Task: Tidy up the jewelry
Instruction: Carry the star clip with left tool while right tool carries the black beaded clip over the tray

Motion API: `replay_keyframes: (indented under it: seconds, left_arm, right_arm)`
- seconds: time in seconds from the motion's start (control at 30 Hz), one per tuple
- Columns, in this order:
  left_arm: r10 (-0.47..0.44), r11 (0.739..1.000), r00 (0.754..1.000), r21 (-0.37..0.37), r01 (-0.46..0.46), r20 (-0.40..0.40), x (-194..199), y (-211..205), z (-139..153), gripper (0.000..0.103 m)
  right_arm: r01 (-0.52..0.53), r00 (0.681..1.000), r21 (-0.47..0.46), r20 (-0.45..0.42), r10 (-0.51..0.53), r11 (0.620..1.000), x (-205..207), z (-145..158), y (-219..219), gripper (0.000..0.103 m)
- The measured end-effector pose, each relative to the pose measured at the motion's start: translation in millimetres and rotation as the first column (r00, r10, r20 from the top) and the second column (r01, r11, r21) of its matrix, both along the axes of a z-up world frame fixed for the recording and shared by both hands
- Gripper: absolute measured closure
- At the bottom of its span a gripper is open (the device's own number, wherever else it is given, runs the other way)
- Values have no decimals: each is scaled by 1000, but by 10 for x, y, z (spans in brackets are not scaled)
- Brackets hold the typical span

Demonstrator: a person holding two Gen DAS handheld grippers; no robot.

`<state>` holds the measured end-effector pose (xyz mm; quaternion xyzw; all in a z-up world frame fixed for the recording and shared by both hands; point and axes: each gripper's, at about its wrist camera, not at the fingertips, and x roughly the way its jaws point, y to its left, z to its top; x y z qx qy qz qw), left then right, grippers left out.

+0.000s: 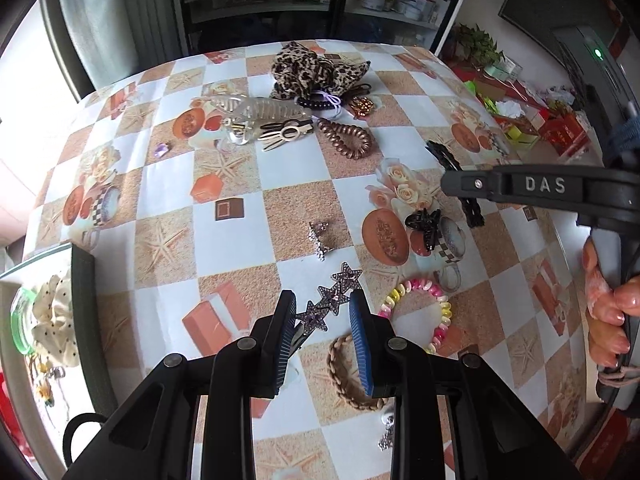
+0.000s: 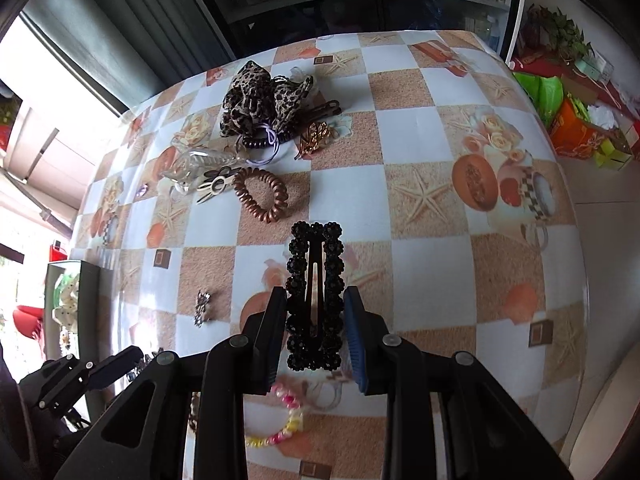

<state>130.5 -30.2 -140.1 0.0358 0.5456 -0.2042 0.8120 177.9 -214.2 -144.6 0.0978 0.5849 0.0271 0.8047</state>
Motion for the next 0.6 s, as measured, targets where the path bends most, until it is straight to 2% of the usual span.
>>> replay_keyframes:
  seconds: [0.37,0.6]
  left_arm:
    - [55,998,998,-12,-55,-11,-290,314,101,72]
    - [106,994,994,-22,-107,-5,-477,609,191,72]
  right_arm:
    - [4,1000,23,-27,-3,1000,-363,85,106,72]
    - [-28,999,25,-33,29,999,-529,167,327,72]
